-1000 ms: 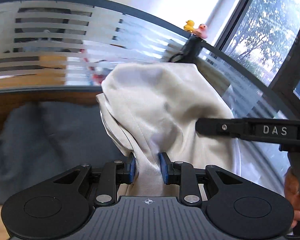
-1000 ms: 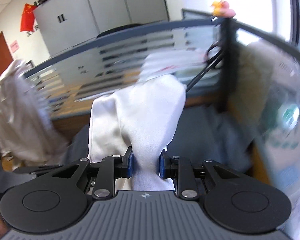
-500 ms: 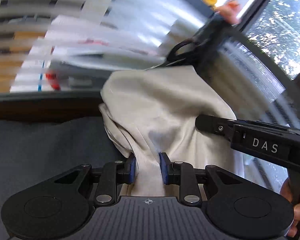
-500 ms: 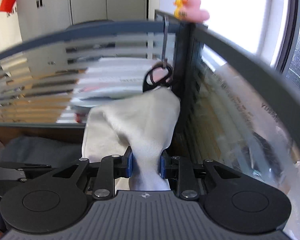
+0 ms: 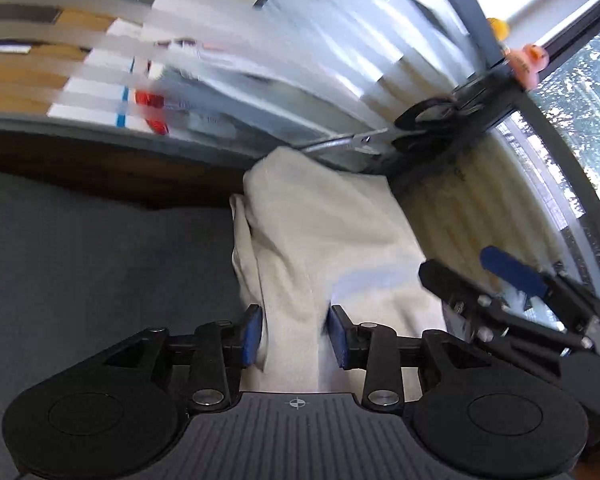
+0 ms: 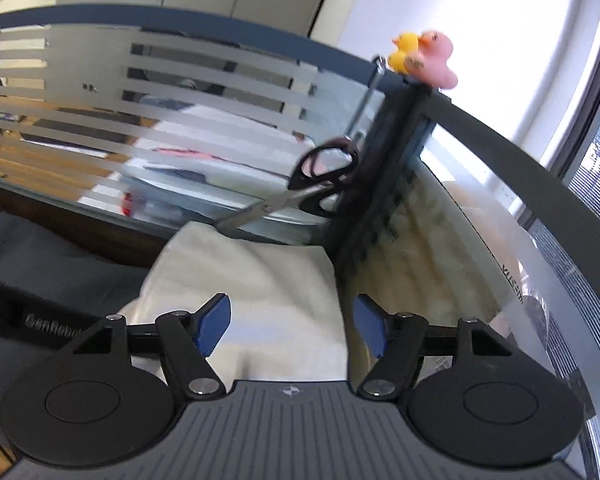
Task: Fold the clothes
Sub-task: 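Lower the folded shirt onto the shelf pile and open both grippers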
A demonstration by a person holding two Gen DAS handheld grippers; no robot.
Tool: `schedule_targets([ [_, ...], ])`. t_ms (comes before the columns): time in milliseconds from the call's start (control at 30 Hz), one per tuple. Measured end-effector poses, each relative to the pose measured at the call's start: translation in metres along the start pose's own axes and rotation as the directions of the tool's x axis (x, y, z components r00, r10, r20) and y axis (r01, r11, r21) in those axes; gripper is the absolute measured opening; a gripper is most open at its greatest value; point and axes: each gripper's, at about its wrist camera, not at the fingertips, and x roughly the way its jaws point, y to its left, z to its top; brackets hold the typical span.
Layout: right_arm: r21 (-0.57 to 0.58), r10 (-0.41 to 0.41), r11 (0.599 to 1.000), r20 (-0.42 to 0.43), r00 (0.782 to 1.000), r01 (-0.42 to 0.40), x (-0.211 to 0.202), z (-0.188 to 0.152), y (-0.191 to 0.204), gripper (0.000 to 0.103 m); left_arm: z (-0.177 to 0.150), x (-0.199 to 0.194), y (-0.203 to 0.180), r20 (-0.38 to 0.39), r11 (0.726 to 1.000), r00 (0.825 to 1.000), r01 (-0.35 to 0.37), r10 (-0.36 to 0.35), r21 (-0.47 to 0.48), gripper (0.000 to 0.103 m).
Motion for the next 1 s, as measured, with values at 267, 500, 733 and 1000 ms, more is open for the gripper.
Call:
schedule_targets([
  [267, 0.156, 0.092, 0.984, -0.031, 0.995, -0.086, 0.016, -0.039, 0.002, 0.069, -0.008, -0.048, 0.016, 0.005, 0.999, 0.999, -0.050, 0.050, 0.002, 0.053],
  [500, 0.141, 0.092, 0.986, -0.025, 0.995, -0.088, 0.020, -0.041, 0.007, 0.069, -0.045, -0.095, 0.036, -0.014, 0.992, 0.992, -0.124, 0.124, 0.025, 0.062],
  [733, 0.168, 0.096, 0.981, 0.033, 0.995, -0.101, 0.037, -0.001, -0.003, 0.069, -0.069, -0.129, 0.041, -0.017, 0.983, 0.984, -0.175, 0.176, 0.052, 0.070],
  [1000, 0.206, 0.110, 0.974, -0.044, 0.993, -0.099, 0.089, -0.001, 0.001, 0.069, -0.077, -0.154, 0.036, 0.032, 0.962, 0.969, -0.249, 0.247, 0.113, 0.088],
])
